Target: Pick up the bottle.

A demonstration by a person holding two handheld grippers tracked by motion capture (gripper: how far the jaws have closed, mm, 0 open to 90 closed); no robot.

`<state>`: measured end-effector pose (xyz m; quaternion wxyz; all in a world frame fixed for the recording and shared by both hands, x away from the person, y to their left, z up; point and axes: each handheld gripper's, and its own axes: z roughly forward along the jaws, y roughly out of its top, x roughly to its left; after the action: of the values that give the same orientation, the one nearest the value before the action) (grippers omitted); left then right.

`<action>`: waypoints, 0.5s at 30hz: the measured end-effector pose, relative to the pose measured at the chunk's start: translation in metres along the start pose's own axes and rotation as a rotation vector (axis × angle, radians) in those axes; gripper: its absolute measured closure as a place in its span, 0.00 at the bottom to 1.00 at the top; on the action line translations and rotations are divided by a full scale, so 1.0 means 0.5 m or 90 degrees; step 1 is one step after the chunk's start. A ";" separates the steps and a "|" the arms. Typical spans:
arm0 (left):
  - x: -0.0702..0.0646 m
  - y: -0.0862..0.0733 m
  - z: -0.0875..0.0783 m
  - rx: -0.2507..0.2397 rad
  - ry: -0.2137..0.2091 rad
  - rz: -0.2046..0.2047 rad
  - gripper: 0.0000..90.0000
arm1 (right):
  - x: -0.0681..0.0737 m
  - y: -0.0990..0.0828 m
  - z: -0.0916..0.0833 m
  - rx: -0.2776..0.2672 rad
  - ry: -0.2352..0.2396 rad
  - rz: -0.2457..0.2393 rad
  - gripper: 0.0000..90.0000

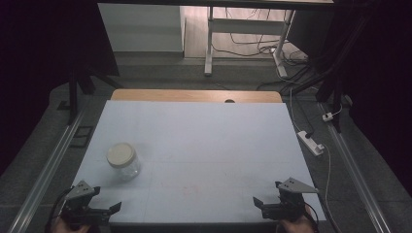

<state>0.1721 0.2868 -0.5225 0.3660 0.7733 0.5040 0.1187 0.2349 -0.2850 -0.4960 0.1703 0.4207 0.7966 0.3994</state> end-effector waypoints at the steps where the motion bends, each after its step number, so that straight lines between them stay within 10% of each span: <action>1: 0.000 0.000 0.000 0.002 0.000 0.002 0.01 | 0.000 0.000 0.000 0.002 0.001 -0.001 0.00; 15: -0.002 0.003 0.006 0.018 0.003 0.004 0.00 | -0.001 0.002 0.005 0.013 0.011 -0.001 0.00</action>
<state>0.1742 0.2845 -0.5234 0.3530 0.7798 0.5041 0.1147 0.2369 -0.2838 -0.4968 0.1593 0.4184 0.8023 0.3949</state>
